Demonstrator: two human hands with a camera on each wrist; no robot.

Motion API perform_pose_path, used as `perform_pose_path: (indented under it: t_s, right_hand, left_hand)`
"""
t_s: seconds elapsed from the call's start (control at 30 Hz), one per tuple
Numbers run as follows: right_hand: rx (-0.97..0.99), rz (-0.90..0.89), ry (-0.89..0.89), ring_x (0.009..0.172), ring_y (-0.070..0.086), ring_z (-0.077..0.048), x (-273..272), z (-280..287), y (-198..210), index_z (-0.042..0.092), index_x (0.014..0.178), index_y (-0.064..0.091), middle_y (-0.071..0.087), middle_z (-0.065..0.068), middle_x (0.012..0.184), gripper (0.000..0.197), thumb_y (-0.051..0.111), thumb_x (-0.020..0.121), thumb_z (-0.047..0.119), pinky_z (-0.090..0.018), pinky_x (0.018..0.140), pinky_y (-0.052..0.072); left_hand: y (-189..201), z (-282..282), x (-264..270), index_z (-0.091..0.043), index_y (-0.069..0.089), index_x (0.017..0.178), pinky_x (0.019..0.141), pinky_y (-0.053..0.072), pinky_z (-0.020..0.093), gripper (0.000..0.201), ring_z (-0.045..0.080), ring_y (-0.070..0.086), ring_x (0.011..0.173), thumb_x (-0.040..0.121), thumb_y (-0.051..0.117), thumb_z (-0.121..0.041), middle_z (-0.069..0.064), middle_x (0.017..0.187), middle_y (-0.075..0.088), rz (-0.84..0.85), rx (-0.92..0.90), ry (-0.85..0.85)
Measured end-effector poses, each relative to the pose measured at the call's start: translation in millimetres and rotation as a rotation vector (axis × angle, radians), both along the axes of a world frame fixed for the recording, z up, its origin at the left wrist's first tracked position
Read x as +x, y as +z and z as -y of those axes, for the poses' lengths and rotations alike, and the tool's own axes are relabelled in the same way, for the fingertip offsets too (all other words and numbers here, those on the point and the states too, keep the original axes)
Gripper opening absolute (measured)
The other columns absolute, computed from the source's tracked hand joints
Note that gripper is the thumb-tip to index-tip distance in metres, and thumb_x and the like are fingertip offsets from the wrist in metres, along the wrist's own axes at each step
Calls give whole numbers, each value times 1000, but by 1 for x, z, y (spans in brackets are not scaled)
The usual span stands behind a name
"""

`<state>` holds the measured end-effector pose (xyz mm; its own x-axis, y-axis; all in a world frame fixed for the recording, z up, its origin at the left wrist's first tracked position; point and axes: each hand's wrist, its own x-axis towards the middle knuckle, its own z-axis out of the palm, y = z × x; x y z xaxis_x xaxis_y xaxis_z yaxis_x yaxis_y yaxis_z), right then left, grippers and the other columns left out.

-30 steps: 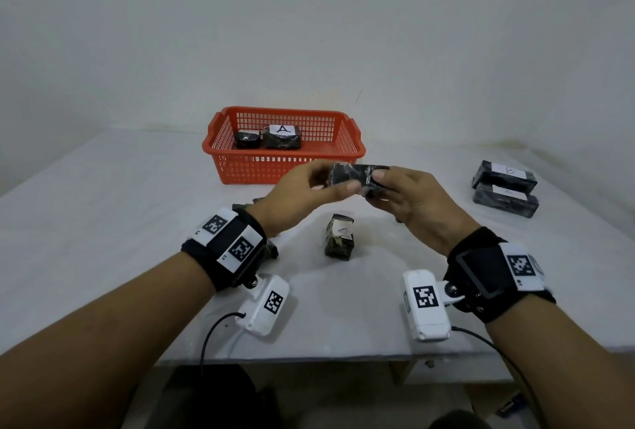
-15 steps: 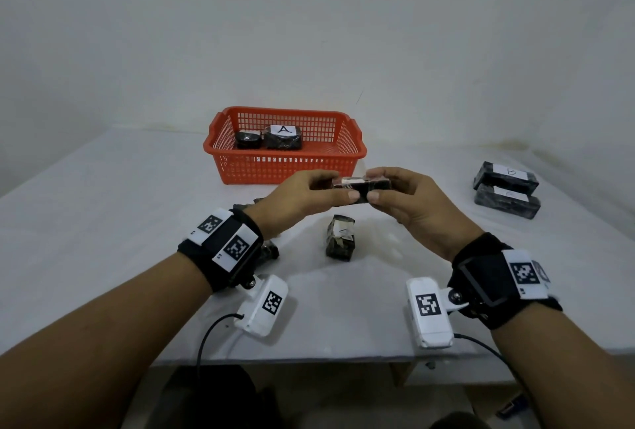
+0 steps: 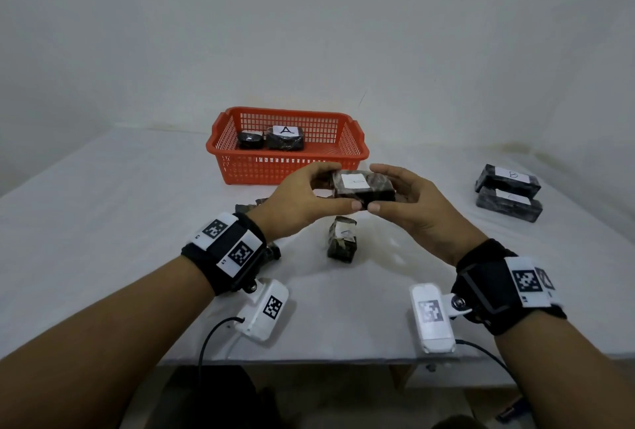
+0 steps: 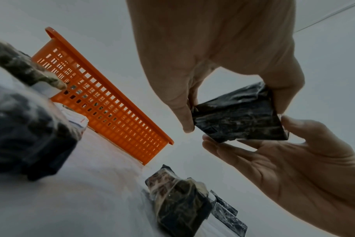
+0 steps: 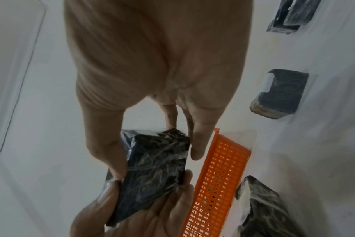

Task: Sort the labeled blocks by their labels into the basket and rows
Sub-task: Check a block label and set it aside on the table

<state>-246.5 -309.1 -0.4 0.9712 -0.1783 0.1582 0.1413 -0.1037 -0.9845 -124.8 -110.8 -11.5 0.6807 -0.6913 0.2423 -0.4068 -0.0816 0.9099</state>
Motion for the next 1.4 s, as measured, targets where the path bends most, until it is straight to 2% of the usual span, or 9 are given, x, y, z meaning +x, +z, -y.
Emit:
perform_pose_path:
  t_s: [0.3,0.43,0.53,0.67,0.8,0.93,1.1,1.23,1.4]
  right_hand:
    - [144,-111,-17,113,72,-34,7,-3,12,9,139,54,70,-19,127,60,75,85,-5,-40,95,60]
    - [214,-227,7,102,73,-46,16,-10,32,3,132,62,68,-27,126,36,64,99,18,-38,80,64]
    - [231,-225,-37,91,77,-39,30,-21,47,4,122,69,74,-21,103,29,61,101,23,-36,73,65]
    - [248,-172,-188,65,73,-24,67,-17,63,-3,109,66,70,-13,83,15,58,101,7,-33,64,64]
    - [208,-216,-242,57,67,-23,114,-2,80,-2,108,64,65,-14,89,12,62,99,6,-25,49,56]
    - [155,-262,-270,61,66,-26,168,15,95,-2,124,58,65,-19,102,28,62,99,9,-23,42,47]
    - [39,-349,-302,58,66,-24,235,33,105,1,117,57,66,-21,93,19,56,101,12,-27,48,45]
    - [-28,-387,-364,62,65,-27,282,40,101,0,96,56,66,-21,85,10,58,99,10,-30,51,46]
    - [-206,-421,-418,73,69,-33,326,52,89,-2,91,60,67,-19,89,12,63,96,9,-31,46,50]
  left_hand:
    - [3,5,4,-21,62,129,96,58,32,81,9,72,107,61,97,-48,-4,118,75,-92,-37,89]
    - [13,12,9,-21,53,129,85,49,16,92,-1,64,106,55,95,-55,-16,114,66,-52,-53,239]
    - [24,20,17,-22,47,127,77,42,10,83,-10,55,98,63,94,-47,-22,107,57,-16,-55,279]
    - [40,36,47,-13,62,120,90,58,30,83,11,71,102,70,75,-78,-3,111,73,-63,-112,317]
    - [57,50,96,-12,72,106,89,63,46,23,28,76,100,98,70,-33,11,109,75,-174,-193,366]
    - [76,63,150,-10,72,97,87,64,47,9,29,74,99,94,74,-18,19,115,73,-194,-139,427]
    - [98,70,214,-19,62,137,99,52,38,42,29,67,116,100,65,-37,6,131,70,189,373,339]
    - [105,88,265,-10,66,128,82,54,28,34,27,70,99,101,65,-31,12,127,69,400,617,337]
    - [102,94,300,-15,53,149,110,47,35,47,29,60,131,104,62,-25,6,149,59,547,804,227]
